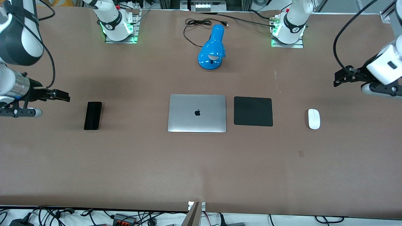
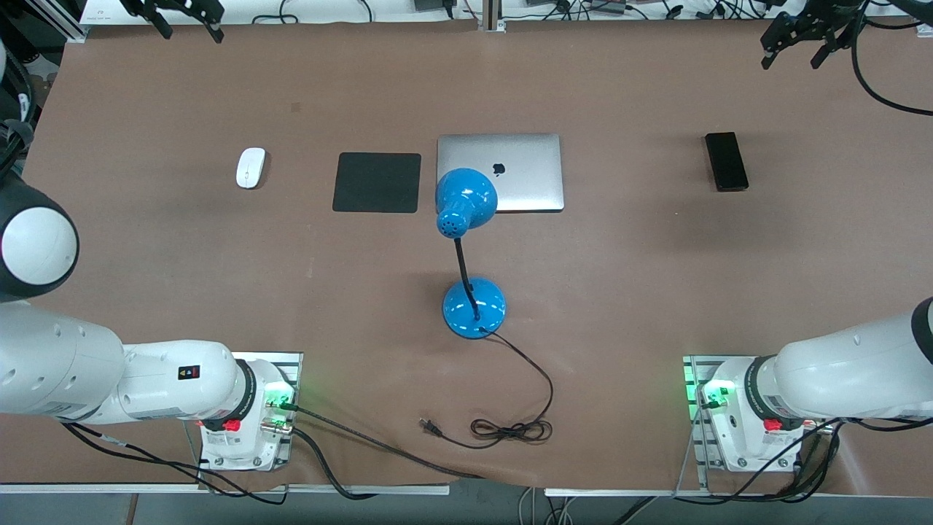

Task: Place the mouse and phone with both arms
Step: 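Lower the right gripper to the phone while the left gripper reaches the mouse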

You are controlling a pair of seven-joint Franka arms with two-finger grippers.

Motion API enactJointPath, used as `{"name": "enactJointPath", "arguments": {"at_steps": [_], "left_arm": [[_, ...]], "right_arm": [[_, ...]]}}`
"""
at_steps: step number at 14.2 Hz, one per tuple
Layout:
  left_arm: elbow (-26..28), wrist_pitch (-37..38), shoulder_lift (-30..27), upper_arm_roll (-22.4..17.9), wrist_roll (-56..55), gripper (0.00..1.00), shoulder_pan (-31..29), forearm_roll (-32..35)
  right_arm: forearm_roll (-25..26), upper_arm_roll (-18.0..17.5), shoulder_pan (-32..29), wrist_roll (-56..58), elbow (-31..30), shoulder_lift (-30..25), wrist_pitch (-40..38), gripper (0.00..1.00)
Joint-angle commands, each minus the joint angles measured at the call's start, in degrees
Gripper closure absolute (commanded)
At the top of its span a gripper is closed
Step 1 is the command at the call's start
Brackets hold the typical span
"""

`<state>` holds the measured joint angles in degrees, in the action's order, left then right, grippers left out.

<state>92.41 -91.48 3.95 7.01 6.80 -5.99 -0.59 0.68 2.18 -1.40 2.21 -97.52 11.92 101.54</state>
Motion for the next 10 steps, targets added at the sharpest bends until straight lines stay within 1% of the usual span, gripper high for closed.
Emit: {"name": "enactJointPath", "arguments": {"at_steps": [1, 3, 5, 7, 8, 10], "left_arm": [[-1.7, 2.8, 4.8, 0.1, 1.3, 0.0, -0.2, 1.1], [-1.5, 2.0, 9.7, 0.1, 0.8, 0.0, -0.3, 1.2], [-0.4, -2.9, 12.8, -0.2, 0.7, 0.0, -1.4, 1.3], [3.0, -11.7, 15.4, -0.2, 0.8, 0.0, -2.9, 1.4], [5.8, -17.0, 15.9, -0.2, 0.8, 0.0, -3.9, 1.6], [14.6, -30.4, 15.7, -0.2, 1.6, 0.0, -5.8, 2.2]], "right_arm": [[0.7, -0.5, -1.0, -0.7, -5.7, -0.6, 7.0, 0.0], [0.9, -0.5, -1.4, -0.4, -9.8, -0.1, 12.2, 0.0], [1.6, -0.5, -1.8, -0.3, -10.4, 2.5, 13.9, 0.0], [1.9, -0.5, -2.0, -0.3, -10.4, 5.4, 15.5, 0.0], [1.9, -0.5, -2.2, -0.3, -10.3, 7.2, 16.2, 0.0], [1.9, -0.5, -3.2, -0.5, -10.4, 10.6, 18.1, 0.0]]}}
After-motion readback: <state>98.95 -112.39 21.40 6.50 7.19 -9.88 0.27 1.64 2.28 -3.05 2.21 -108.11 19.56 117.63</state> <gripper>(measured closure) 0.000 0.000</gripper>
